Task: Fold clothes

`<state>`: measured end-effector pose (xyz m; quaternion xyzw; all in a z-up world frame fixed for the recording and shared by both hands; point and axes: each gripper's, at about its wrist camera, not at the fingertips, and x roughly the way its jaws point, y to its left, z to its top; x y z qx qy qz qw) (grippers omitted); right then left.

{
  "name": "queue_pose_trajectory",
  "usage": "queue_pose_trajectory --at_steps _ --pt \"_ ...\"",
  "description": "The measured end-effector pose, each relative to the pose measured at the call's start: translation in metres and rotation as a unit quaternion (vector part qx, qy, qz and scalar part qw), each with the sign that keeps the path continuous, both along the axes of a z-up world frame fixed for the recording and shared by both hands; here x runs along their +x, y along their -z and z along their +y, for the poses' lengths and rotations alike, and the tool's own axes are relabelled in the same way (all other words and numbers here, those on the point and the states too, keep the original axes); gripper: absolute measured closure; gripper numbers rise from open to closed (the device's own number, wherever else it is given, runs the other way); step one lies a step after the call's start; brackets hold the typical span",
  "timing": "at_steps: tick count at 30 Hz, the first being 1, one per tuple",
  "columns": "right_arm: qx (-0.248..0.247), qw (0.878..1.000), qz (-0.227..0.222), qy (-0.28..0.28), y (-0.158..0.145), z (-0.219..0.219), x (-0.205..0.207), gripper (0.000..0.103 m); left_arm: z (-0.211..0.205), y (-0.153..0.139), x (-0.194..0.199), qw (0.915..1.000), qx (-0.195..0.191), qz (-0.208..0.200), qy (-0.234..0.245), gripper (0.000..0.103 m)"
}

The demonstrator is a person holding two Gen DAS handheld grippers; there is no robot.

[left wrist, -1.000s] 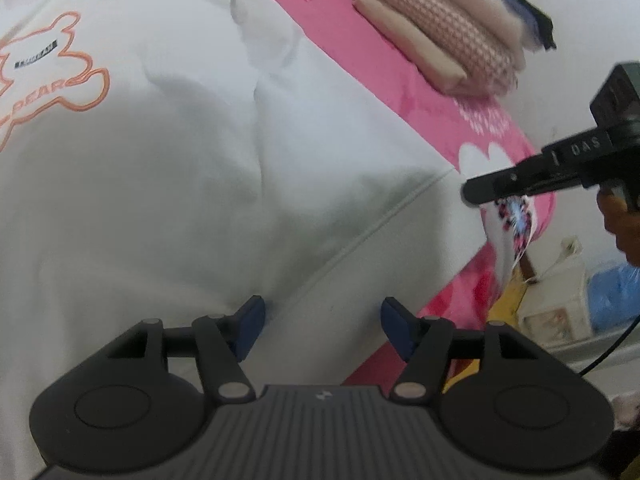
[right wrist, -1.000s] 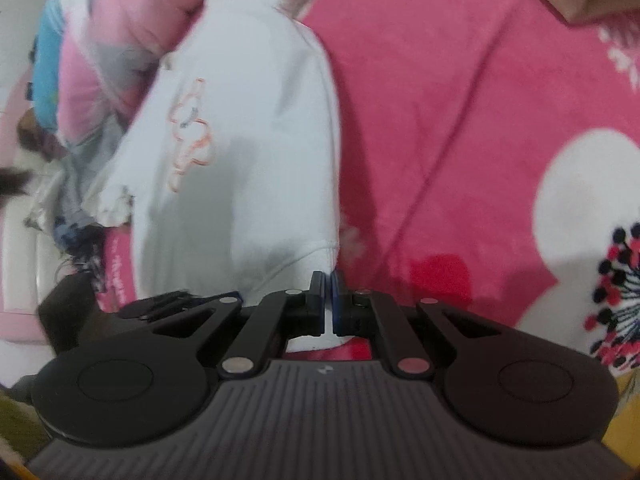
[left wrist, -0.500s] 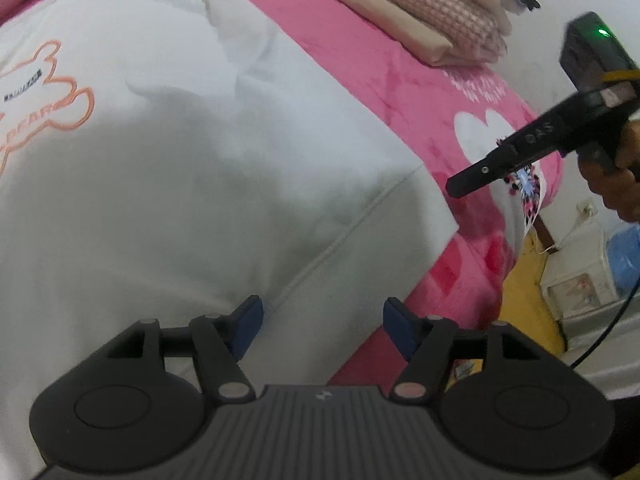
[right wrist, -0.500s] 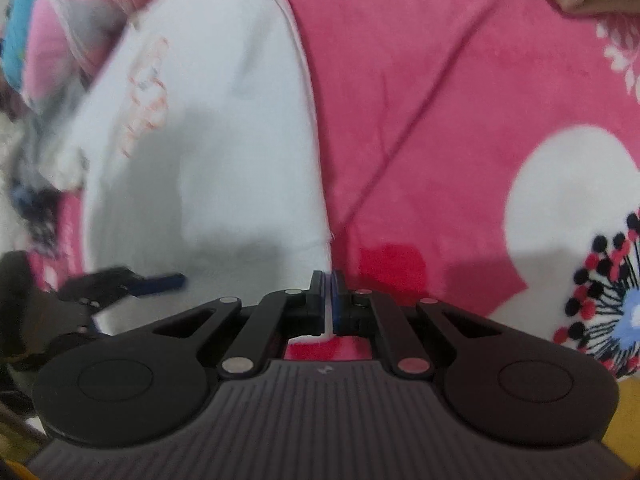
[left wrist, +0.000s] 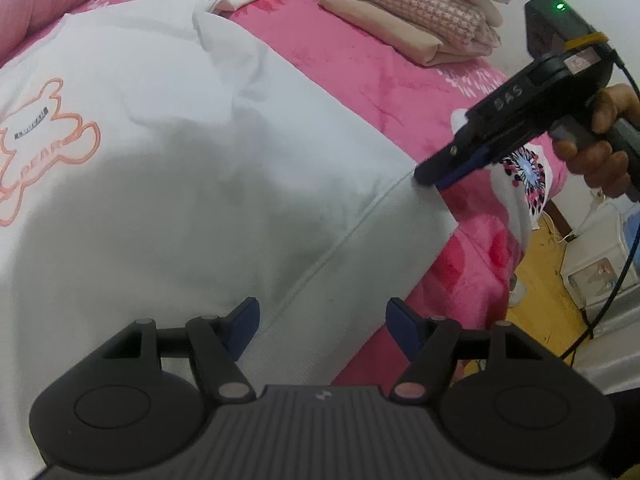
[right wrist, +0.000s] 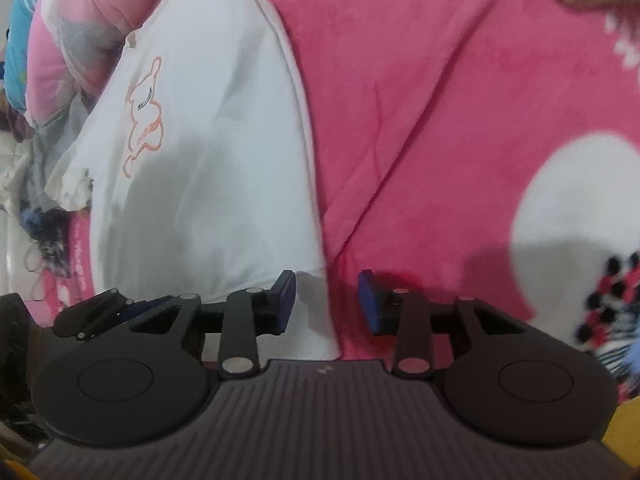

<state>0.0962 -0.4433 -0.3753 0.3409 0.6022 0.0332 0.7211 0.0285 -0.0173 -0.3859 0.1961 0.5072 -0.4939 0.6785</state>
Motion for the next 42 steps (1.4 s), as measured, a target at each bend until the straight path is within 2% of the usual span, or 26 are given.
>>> queue_pose_trajectory --at_steps 5,6,7,10,16,19,23,27,29,33,35,38,40,42 --pt "0.017 1.000 0.005 -0.008 0.007 0.009 -0.005 0.067 -0.002 0.004 -0.005 0.9999 0.013 0.002 0.001 0.032" --pt "0.020 1.000 0.005 -0.010 0.008 0.010 -0.006 0.076 -0.003 0.005 -0.007 0.9999 0.017 0.002 0.002 0.032" --pt "0.024 1.000 0.006 -0.012 0.010 0.012 -0.007 0.097 -0.003 0.006 -0.008 0.9998 0.019 0.002 0.003 0.032" --pt "-0.001 0.999 -0.013 -0.045 -0.007 0.021 -0.010 0.101 -0.003 0.004 -0.011 0.9998 0.021 0.005 0.003 0.032" --pt "-0.018 0.999 -0.025 -0.037 -0.047 0.022 -0.017 0.102 -0.004 -0.003 -0.014 0.9996 0.019 0.010 0.019 0.032" --pt "-0.027 0.999 -0.009 -0.035 -0.042 0.025 -0.018 0.102 -0.004 0.000 -0.016 0.9991 0.029 0.011 0.030 0.032" --pt "-0.056 0.997 0.031 -0.035 -0.014 0.027 -0.016 0.102 -0.004 0.008 -0.017 0.9983 0.044 0.016 0.034 0.032" --pt "-0.085 0.993 0.056 -0.056 0.006 0.035 -0.005 0.101 -0.001 0.009 -0.018 0.9984 0.043 0.015 0.032 0.032" --pt "-0.091 0.992 0.061 -0.066 0.004 0.038 -0.002 0.100 0.000 0.008 -0.018 0.9986 0.041 0.017 0.027 0.032" --pt "-0.106 0.989 0.068 -0.082 -0.013 0.032 0.003 0.092 -0.002 0.010 -0.018 0.9989 0.038 0.021 0.019 0.031" --pt "-0.109 0.989 0.059 -0.077 -0.027 0.021 0.010 0.092 -0.003 0.013 -0.018 0.9989 0.036 0.023 0.016 0.030" --pt "-0.091 0.995 0.004 -0.034 -0.047 -0.007 0.035 0.084 -0.002 0.015 -0.019 0.9990 0.034 0.024 0.014 0.029" --pt "-0.082 0.996 -0.032 0.003 -0.052 -0.025 0.065 0.077 -0.002 0.014 -0.019 0.9990 0.034 0.025 0.015 0.029" --pt "-0.069 0.995 -0.057 0.033 -0.050 -0.040 0.104 0.076 -0.002 0.014 -0.020 0.9990 0.034 0.025 0.016 0.029"
